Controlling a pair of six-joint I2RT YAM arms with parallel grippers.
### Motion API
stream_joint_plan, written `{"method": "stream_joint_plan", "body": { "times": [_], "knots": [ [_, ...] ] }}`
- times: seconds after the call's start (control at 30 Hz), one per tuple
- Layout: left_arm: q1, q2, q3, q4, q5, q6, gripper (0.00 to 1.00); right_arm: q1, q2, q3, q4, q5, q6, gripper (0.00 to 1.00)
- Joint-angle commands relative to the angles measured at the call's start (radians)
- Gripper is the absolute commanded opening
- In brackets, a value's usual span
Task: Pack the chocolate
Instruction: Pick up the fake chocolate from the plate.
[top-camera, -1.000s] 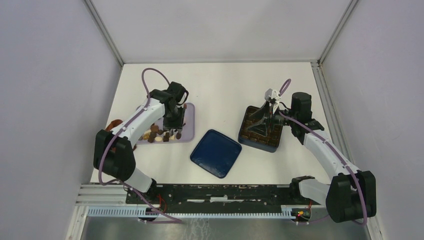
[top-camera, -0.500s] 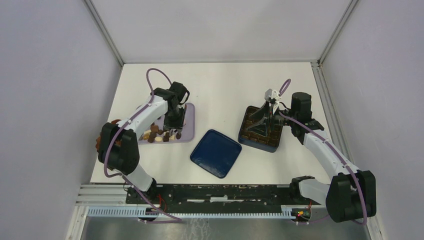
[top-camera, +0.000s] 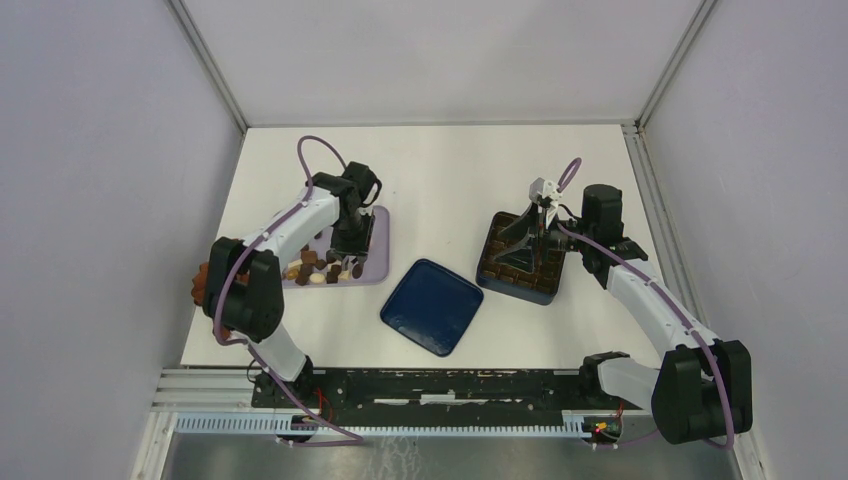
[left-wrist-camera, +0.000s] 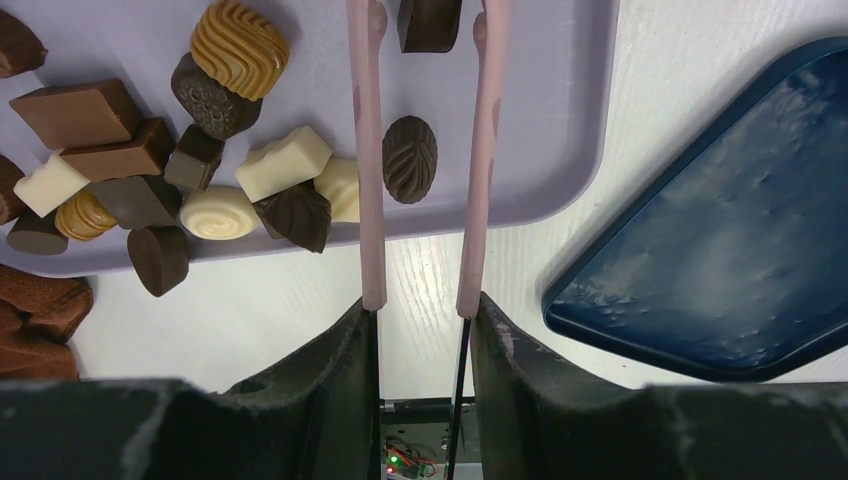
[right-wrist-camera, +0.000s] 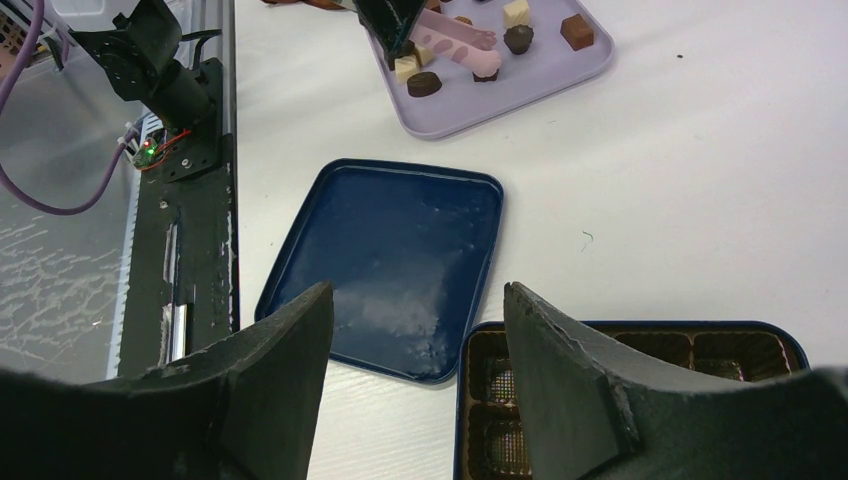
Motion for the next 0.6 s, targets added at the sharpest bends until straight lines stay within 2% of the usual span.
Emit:
{"method": "stream_joint_plan", "body": {
  "times": [0.0, 0.57],
  "knots": [
    [0.004, -0.017, 0.042, -0.007, 0.026, 0.065, 0.44, -0.006, 0.004, 0.009, 0.006, -0.019, -0.014, 0.68],
    [0.005, 0.028, 0.043, -0.016, 0.010, 0.052, 0.44, -0.005, 0.003, 0.012, 0.002, -0.027, -0.015, 0.69]
  ]
}}
